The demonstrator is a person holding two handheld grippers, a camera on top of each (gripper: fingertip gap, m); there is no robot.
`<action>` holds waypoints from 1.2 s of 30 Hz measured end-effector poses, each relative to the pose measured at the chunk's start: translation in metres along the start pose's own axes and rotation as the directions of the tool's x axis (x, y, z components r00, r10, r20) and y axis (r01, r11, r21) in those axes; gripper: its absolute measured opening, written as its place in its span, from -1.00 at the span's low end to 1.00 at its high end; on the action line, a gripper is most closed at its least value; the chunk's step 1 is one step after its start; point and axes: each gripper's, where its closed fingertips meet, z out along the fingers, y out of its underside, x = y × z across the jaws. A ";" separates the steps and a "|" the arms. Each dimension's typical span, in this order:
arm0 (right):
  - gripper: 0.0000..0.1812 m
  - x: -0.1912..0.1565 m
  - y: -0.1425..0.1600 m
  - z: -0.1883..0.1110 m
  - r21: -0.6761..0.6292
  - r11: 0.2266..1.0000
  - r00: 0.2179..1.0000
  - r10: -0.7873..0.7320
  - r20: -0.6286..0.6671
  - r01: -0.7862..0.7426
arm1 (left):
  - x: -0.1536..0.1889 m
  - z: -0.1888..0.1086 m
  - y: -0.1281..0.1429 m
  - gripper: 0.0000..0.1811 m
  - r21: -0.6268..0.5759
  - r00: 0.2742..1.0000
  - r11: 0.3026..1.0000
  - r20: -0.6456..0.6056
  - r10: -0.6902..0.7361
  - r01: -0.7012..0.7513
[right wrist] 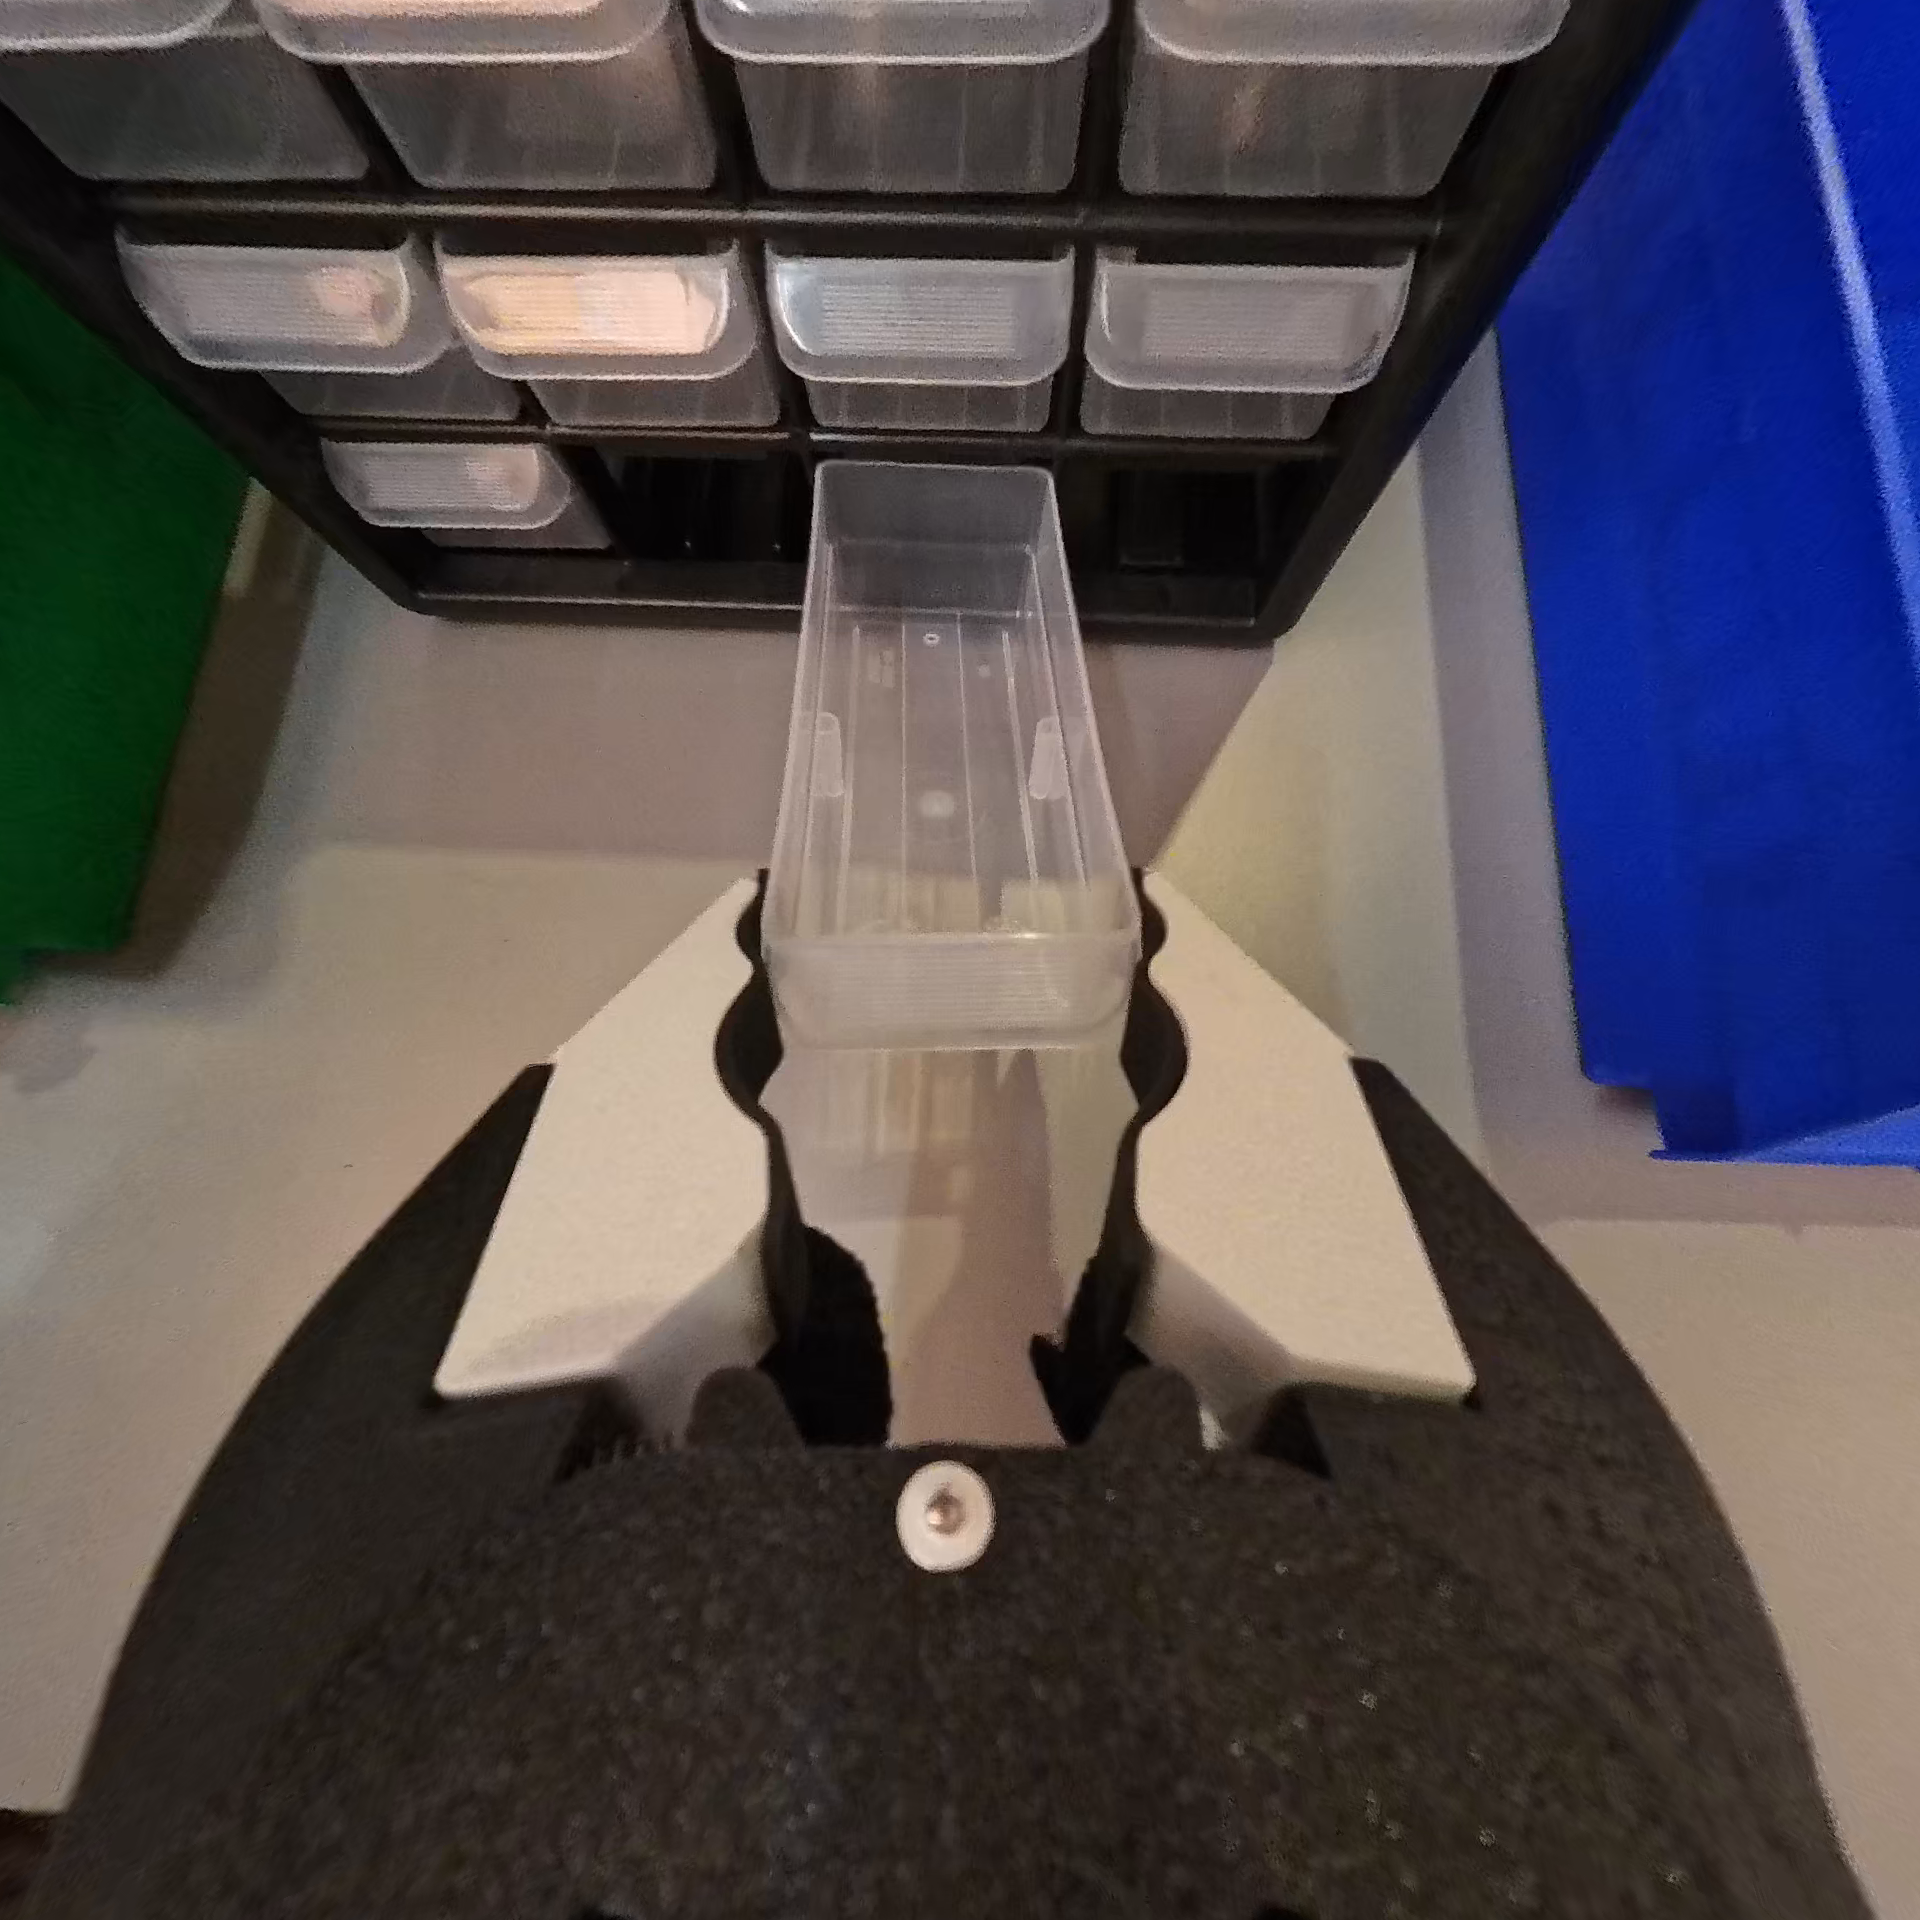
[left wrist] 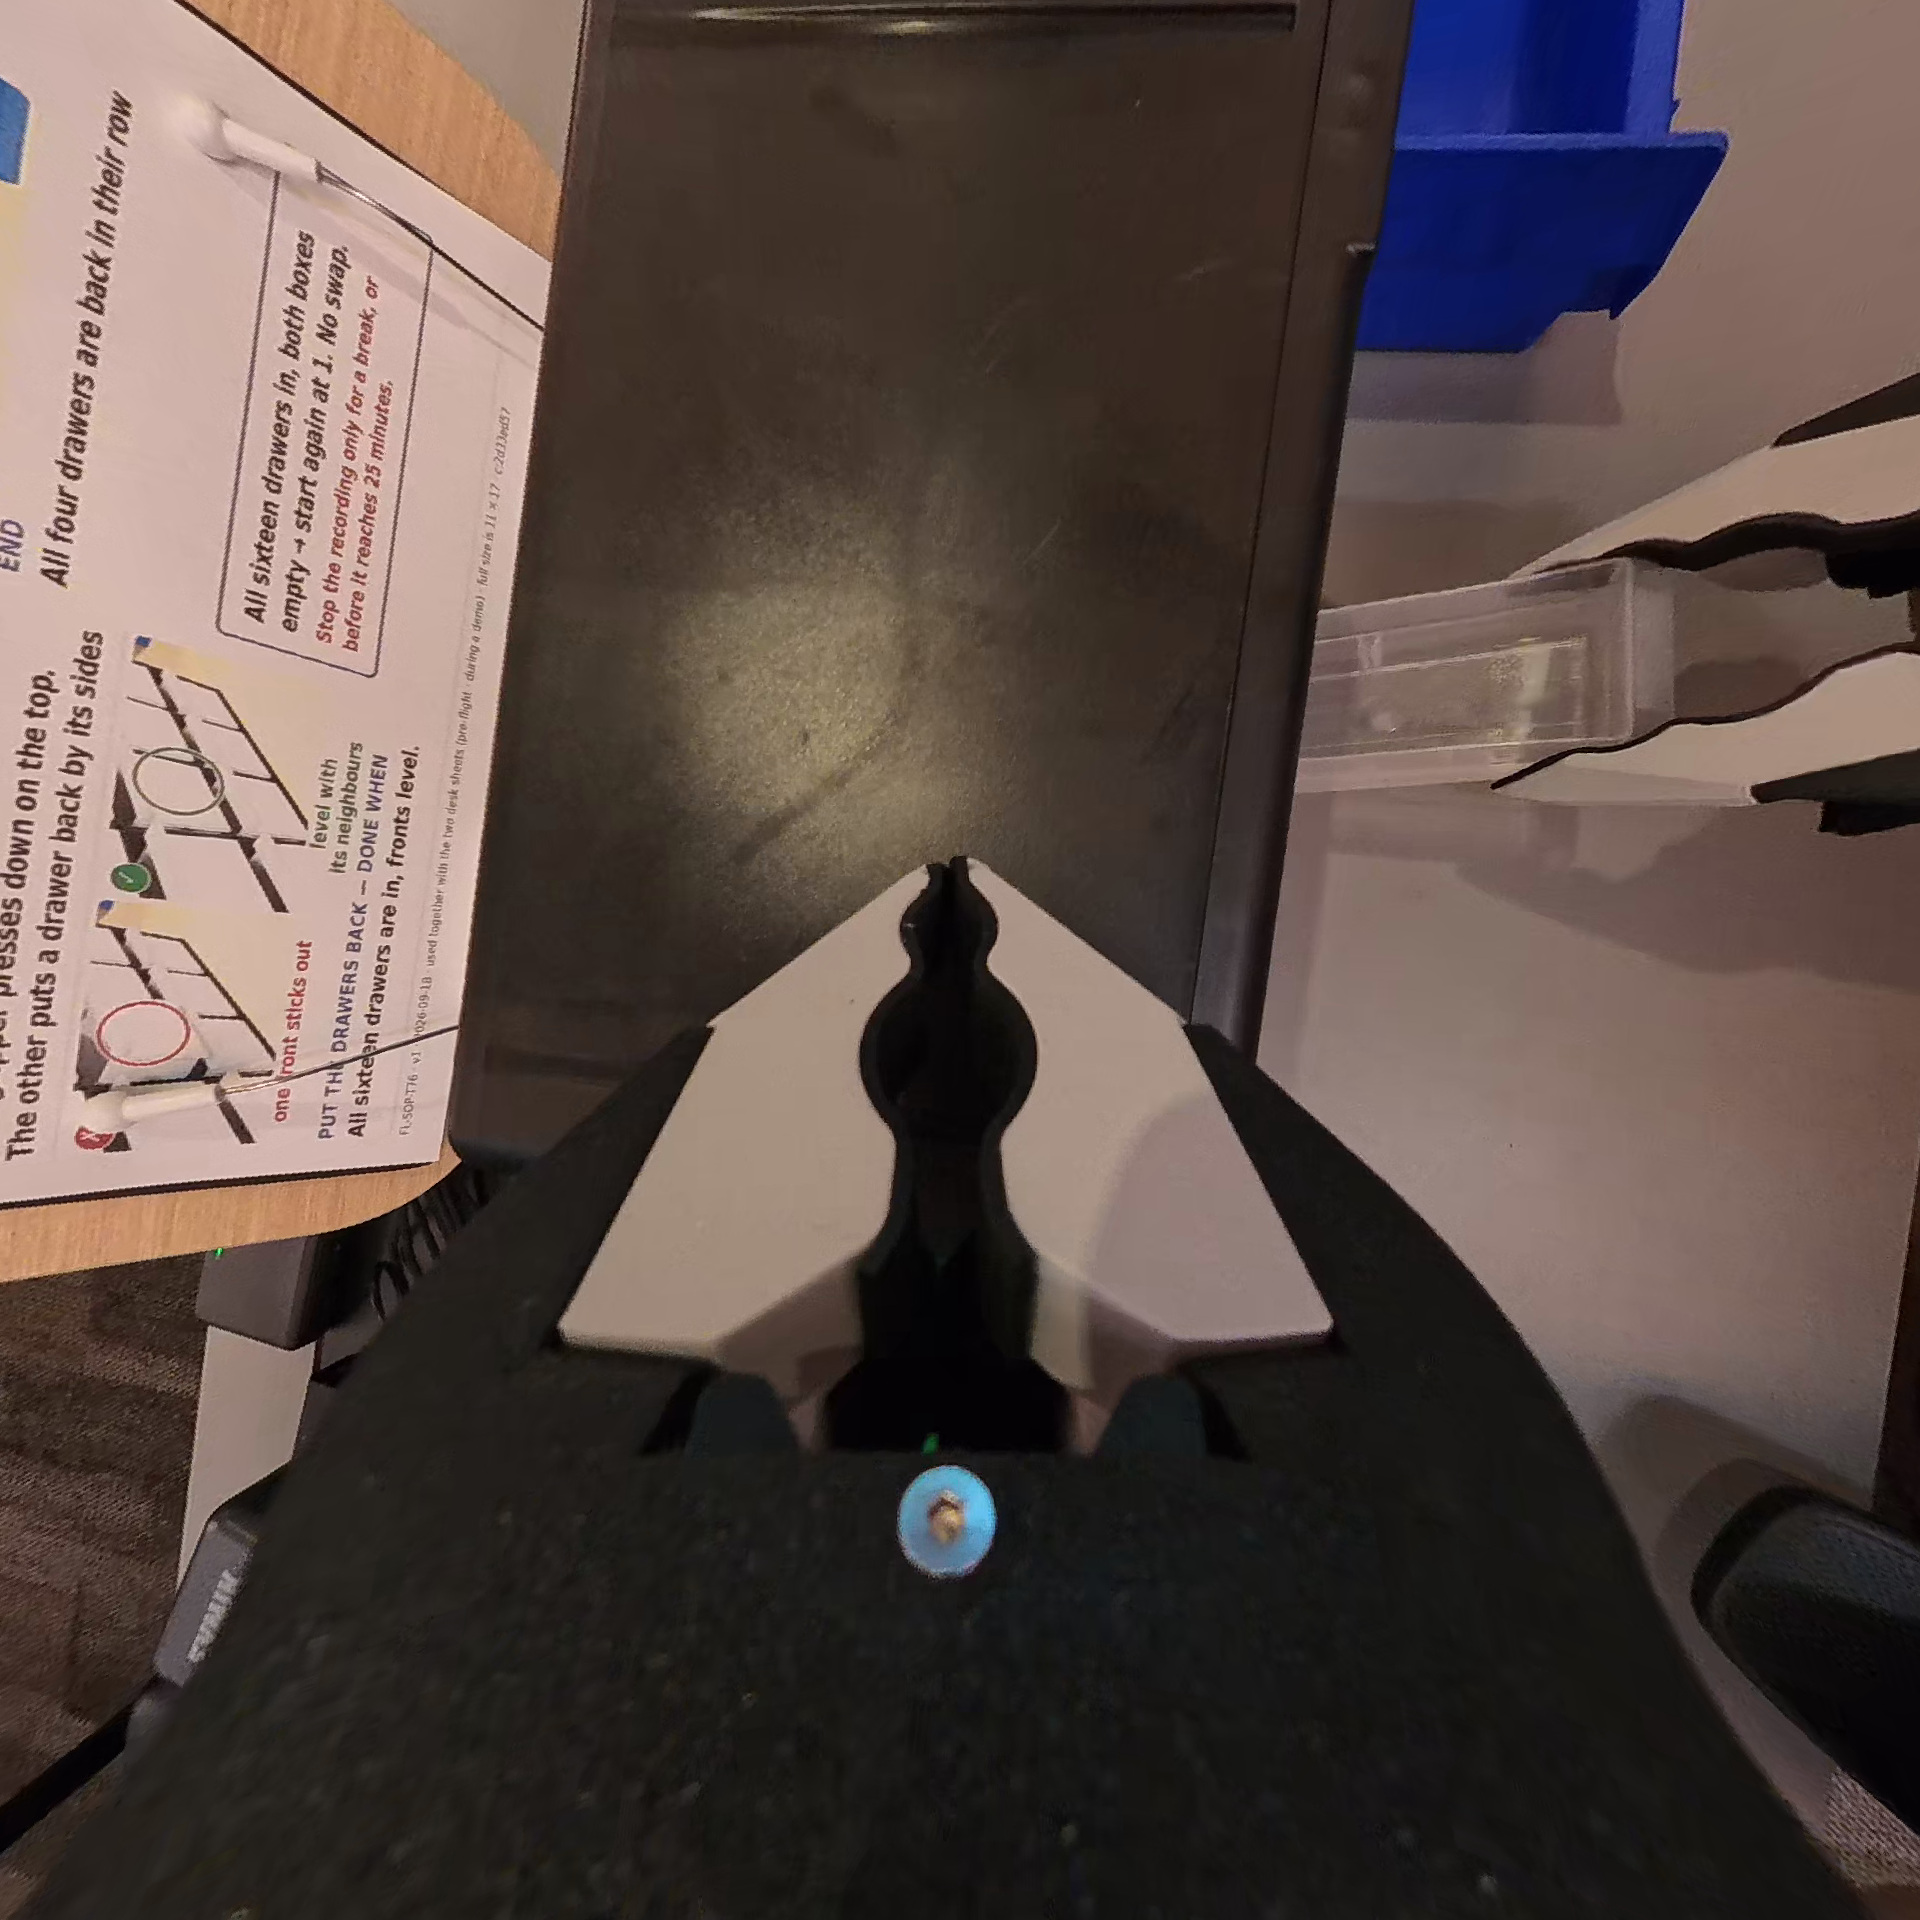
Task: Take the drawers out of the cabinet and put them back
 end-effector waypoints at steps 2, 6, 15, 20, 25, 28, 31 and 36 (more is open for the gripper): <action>-0.28 -0.001 0.000 0.003 -0.002 1.000 1.000 -0.004 -0.006 0.004 | 0.000 0.000 0.000 -1.00 0.004 1.000 1.000 -0.001 0.000 0.000; -0.28 -0.002 -0.001 0.012 0.035 0.999 1.000 0.025 -0.009 -0.024 | 0.000 0.000 0.000 -1.00 0.001 1.000 1.000 0.002 0.002 -0.002; -0.27 -0.003 0.006 0.041 0.103 0.995 0.997 0.018 -0.074 -0.010 | -0.001 0.001 -0.001 -1.00 0.007 1.000 1.000 0.016 0.002 -0.002; -0.28 -0.008 0.011 0.060 0.121 0.992 0.996 0.055 -0.073 -0.046 | -0.001 0.001 0.000 -1.00 0.007 1.000 1.000 0.007 0.004 -0.004; -0.28 -0.006 -0.009 0.071 0.150 0.988 0.997 0.034 -0.073 -0.022 | -0.001 0.001 0.000 -1.00 -0.022 1.000 1.000 -0.001 0.006 -0.006; -0.28 -0.005 -0.020 0.087 0.150 0.989 0.998 0.026 -0.053 -0.017 | -0.001 0.001 0.000 -1.00 -0.050 1.000 0.999 0.011 0.012 -0.011; -0.23 -0.008 -0.032 0.096 0.183 0.983 1.000 0.023 -0.020 -0.019 | -0.001 0.001 0.000 -1.00 -0.068 1.000 0.998 0.018 0.012 -0.011; -0.05 -0.009 -0.022 0.073 0.213 0.977 1.000 0.007 0.003 -0.008 | -0.001 0.001 0.000 -1.00 -0.075 1.000 0.997 0.016 0.009 -0.008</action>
